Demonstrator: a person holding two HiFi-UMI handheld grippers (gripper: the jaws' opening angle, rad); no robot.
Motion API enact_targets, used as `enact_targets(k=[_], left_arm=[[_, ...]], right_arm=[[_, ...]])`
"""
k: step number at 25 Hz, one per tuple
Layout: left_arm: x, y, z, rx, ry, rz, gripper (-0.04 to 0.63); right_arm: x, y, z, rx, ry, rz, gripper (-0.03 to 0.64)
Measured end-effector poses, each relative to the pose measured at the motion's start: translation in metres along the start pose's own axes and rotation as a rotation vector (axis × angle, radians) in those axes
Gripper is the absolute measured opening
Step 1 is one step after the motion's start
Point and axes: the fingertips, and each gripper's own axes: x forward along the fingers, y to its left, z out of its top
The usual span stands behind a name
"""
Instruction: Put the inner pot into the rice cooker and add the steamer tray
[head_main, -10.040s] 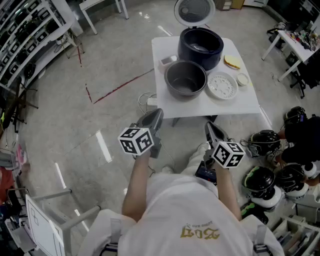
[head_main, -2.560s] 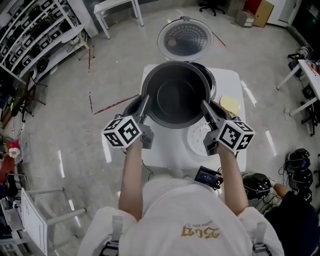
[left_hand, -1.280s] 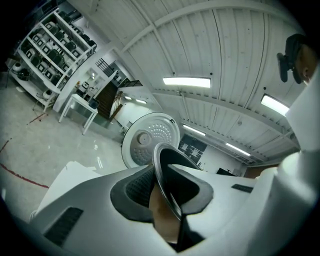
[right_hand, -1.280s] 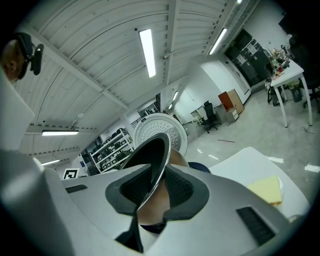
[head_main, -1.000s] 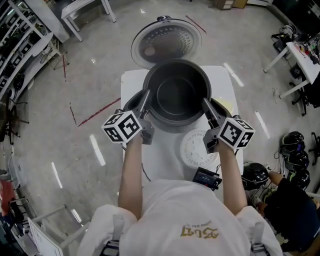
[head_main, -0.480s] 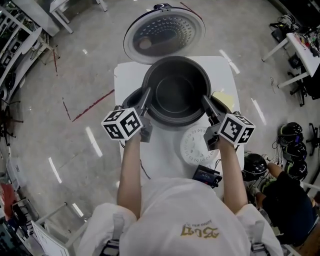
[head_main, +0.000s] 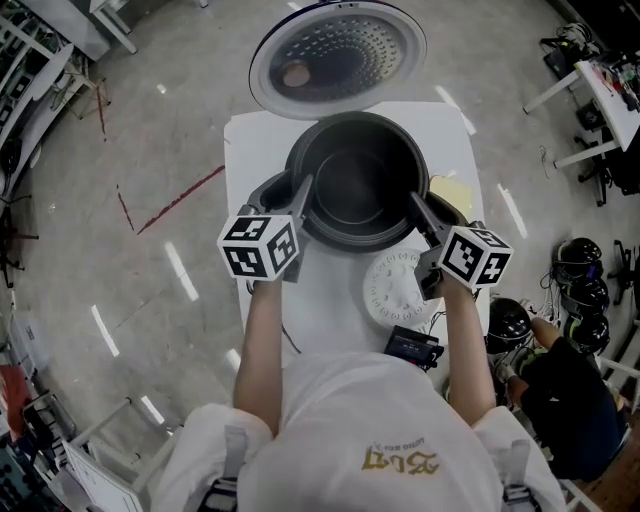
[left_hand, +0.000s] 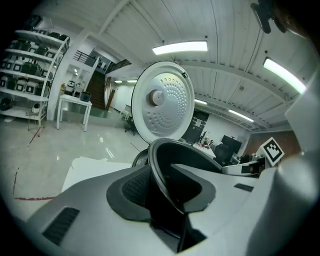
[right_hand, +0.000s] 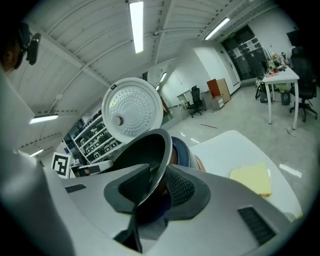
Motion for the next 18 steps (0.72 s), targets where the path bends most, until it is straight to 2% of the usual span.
enact_targets(k=[5, 10, 14, 18], left_arm=[[0.0069, 0.0015, -0.0029, 0.006, 0.006, -0.011, 0.13], [0.0081, 0.0003, -0.0029, 0.033, -0.01, -0.023, 0.138], [0.0066, 0.0026, -0.0045, 0.1, -0.018, 0.021, 0.167], [0.0028, 0.0057, -0.0029, 0.095, -0.044, 0.019, 0.175]], right_arm=[[0.0048, -0.0072, -0.0044, -0.029, 0.024, -0.039, 0.124], [0.0058, -0.0087, -0.004, -0.102, 0.025, -0.078, 0.138], [0.004, -0.0114, -0.005, -0.177, 0.017, -0.134, 0.153], [0.0017, -0.0104, -0.006, -0.195, 0.01, -0.145, 0.173]])
